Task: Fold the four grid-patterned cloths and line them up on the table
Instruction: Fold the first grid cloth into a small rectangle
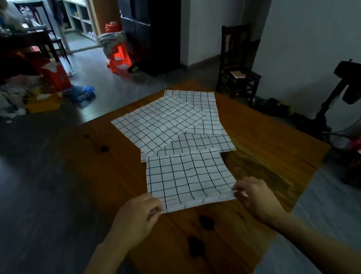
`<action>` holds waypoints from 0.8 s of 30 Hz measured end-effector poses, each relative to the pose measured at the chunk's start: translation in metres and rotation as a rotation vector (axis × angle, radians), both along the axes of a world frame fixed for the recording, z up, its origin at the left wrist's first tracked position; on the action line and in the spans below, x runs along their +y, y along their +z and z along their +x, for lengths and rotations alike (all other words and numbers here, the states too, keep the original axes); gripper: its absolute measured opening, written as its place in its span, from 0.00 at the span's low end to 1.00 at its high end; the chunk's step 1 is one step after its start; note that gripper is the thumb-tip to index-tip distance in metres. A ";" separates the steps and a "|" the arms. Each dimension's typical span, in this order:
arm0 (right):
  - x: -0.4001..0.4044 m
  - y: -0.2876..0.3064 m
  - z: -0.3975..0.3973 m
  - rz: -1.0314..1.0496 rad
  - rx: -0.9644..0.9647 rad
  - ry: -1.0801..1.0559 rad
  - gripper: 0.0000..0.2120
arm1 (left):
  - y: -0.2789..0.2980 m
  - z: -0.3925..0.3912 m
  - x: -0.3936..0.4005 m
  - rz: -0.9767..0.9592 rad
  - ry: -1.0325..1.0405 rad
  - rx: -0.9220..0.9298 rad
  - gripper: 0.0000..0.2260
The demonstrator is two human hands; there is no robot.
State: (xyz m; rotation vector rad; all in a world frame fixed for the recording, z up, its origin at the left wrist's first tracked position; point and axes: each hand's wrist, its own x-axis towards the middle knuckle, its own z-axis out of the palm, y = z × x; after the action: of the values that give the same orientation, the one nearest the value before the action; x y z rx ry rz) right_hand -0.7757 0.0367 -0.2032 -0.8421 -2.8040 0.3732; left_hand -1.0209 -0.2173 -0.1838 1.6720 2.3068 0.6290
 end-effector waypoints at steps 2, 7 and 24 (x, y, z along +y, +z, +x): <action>0.001 0.000 0.004 0.017 -0.003 0.010 0.07 | 0.002 0.012 -0.010 0.016 0.034 -0.012 0.05; 0.014 -0.001 0.016 0.019 0.020 0.091 0.05 | 0.007 0.042 -0.032 0.065 0.162 0.038 0.03; 0.080 0.014 0.140 -0.108 0.213 0.358 0.04 | 0.036 0.236 -0.011 0.046 0.467 0.100 0.07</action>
State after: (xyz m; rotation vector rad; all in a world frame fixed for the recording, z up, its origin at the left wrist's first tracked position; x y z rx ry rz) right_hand -0.6356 0.1167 -0.1890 -0.2906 -2.7429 0.6319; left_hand -0.7844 -0.2281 -0.1483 1.2033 2.8004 0.6992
